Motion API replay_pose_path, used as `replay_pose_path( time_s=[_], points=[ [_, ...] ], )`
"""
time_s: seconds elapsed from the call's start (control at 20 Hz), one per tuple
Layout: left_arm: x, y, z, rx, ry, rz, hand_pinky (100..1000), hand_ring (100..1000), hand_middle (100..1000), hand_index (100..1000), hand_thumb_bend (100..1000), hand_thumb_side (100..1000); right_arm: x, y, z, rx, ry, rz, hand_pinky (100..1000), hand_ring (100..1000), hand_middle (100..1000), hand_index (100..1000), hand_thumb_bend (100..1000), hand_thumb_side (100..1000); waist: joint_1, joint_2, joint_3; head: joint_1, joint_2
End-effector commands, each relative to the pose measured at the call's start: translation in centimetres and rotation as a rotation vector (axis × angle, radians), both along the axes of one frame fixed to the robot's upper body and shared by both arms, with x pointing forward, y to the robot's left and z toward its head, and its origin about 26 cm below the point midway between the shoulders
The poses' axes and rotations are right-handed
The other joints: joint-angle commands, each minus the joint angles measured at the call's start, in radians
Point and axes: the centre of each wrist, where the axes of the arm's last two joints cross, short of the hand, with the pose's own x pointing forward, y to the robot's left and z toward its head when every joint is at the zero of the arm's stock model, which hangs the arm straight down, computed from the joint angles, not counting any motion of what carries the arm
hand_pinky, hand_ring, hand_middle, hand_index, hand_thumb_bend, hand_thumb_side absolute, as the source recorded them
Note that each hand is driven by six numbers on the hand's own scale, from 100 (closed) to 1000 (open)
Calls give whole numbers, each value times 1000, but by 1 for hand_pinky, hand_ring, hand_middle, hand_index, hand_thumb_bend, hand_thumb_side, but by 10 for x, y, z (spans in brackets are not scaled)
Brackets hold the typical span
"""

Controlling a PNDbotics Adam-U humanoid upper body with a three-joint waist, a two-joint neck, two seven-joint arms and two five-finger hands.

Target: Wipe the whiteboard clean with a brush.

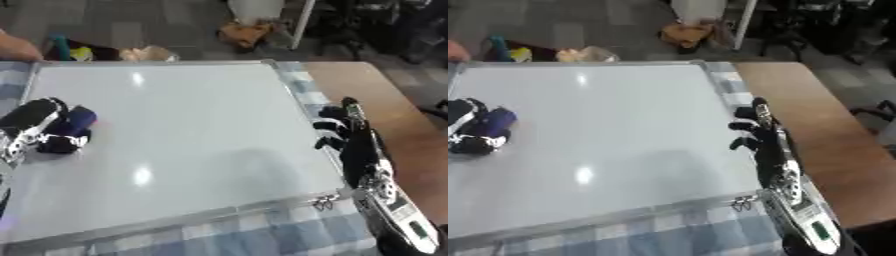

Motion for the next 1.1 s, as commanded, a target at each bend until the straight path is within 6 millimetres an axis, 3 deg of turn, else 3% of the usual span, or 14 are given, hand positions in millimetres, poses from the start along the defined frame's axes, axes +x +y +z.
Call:
replay_pose_path(
  time_s=[0.05,0.5,1.1],
  points=[
    [-9,-5,-38,60,122,-39,567,577,557,302,730,376,0,-3,9,-13,-33,-2,343,610,643,652,100,799,-1,-1,-3,4,-5],
    [-13,-42,-48,93,149,-194,567,576,556,302,723,378,0,-3,10,-11,-32,1,344,610,643,652,100,799,-1,-3,-10,10,-4],
    [-21,-85,-45,102,159,-377,569,574,554,303,713,382,0,-2,10,-11,-31,4,344,611,644,653,100,799,-2,-5,-17,17,-4]
  ],
)
